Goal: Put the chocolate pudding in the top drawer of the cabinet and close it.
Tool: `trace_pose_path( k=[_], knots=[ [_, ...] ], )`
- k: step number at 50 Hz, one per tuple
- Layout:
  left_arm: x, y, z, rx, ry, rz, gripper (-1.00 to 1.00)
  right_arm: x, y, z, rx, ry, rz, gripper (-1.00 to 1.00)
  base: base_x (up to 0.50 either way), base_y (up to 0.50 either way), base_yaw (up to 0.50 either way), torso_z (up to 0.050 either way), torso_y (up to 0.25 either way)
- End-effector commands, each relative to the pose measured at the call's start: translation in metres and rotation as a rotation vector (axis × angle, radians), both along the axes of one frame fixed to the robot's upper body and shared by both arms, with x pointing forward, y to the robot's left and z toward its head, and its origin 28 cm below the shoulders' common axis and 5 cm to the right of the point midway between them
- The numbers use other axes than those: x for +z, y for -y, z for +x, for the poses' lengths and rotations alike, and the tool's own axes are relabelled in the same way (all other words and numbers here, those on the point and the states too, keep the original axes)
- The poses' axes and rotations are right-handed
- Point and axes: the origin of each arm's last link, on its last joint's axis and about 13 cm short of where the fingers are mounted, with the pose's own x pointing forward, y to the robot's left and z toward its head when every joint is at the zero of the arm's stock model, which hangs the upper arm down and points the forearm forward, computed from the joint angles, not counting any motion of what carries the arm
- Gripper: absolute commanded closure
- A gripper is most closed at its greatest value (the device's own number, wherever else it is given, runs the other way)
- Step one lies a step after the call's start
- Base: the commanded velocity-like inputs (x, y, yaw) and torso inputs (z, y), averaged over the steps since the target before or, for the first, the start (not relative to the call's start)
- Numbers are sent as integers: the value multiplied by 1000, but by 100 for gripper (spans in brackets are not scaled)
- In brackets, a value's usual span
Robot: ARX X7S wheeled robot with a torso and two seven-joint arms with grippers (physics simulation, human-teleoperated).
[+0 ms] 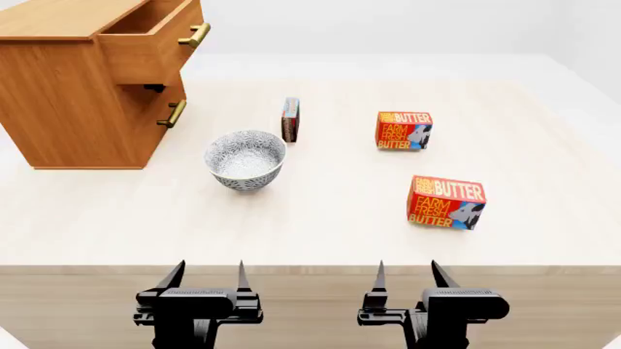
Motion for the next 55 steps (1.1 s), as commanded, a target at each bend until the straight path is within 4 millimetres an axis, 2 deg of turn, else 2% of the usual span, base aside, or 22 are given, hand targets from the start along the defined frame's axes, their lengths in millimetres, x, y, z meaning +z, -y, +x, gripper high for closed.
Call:
trace_pose_path(
  k=[1,17,55],
  knots=[
    [-1,-1,-1,7,-1,-5,-100,0,0,0,0,0,-2,-100,0,0,0,0,0],
    [-4,-2,-3,0,-11,-16,-100,-1,1,-3,1,-19,-14,-100,0,58,0,0,0],
    [-6,-1,-6,-15,-16,-29,-100,-1,-3,2,7,-36,-16,-100,0,387,0,0,0]
  ],
)
